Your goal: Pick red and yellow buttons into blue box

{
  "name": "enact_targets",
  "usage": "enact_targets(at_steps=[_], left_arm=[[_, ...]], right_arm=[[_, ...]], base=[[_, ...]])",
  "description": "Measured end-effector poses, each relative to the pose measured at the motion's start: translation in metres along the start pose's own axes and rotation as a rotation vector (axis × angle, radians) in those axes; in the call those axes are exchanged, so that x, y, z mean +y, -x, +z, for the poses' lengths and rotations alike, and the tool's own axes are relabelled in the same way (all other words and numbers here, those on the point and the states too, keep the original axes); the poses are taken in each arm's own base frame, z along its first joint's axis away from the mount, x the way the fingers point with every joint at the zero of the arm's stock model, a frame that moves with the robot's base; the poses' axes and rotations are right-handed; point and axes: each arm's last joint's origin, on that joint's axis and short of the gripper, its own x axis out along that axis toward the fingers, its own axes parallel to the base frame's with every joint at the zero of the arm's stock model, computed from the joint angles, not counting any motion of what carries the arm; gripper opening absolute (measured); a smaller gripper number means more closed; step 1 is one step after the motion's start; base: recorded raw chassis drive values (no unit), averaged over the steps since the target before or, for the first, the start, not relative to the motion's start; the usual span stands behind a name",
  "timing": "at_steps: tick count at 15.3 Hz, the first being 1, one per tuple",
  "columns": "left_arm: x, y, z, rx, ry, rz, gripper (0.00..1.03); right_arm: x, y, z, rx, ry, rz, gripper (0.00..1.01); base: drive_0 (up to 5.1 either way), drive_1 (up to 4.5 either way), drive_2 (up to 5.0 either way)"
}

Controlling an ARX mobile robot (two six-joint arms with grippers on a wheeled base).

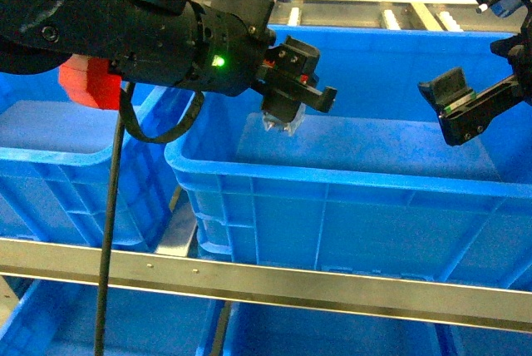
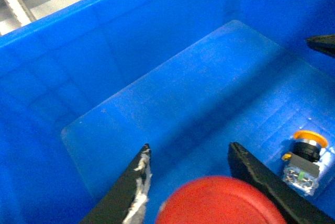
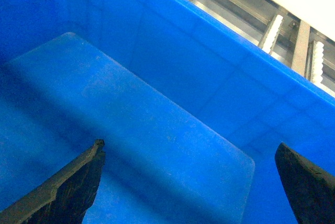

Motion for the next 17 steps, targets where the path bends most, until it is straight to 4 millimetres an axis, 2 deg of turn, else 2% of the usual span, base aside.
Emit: enact_targets(at_steps=[4, 5, 8, 10, 12, 14, 17], left_arm=[[0.002, 0.002, 0.002, -0.012, -0.007, 0.009, 0.94], [0.000, 0.001, 0.003, -0.014, -0.009, 0.005, 0.99], [0.000, 0.002, 0.002, -0.012, -0.008, 0.000, 0.98], [-0.003, 0.016, 0.002, -0.071, -0.058, 0.018, 0.98], [-0.002, 0.041, 0.009, -0.144, -0.097, 0.053, 0.98], [0.004, 0.078, 0.013, -0.204, -0.127, 0.111, 0.98], [0.013, 0.132, 0.008, -0.248, -0.174, 0.245, 0.98]], right_arm=[[0.000, 0.000, 0.000, -0.001, 0.000, 0.000, 0.98], [0.000, 0.000, 0.000, -0.001, 0.000, 0.000, 0.98], [0.000, 0.000, 0.000, -0.001, 0.000, 0.000, 0.98], [-0.001, 0.003, 0.003, -0.007, 0.005, 0.007, 0.98], [-0.004, 0.022, 0.016, -0.058, 0.011, 0.004, 0.98], [-0.012, 0.051, 0.028, -0.105, 0.013, 0.000, 0.98], [-0.023, 0.087, 0.027, -0.085, 0.003, -0.038, 0.98]], base=[[0.0, 0.00, 0.0], [0.0, 0.00, 0.0], [0.0, 0.00, 0.0], [0.0, 0.00, 0.0], [0.0, 0.00, 0.0], [0.0, 0.00, 0.0], [0.0, 0.00, 0.0]])
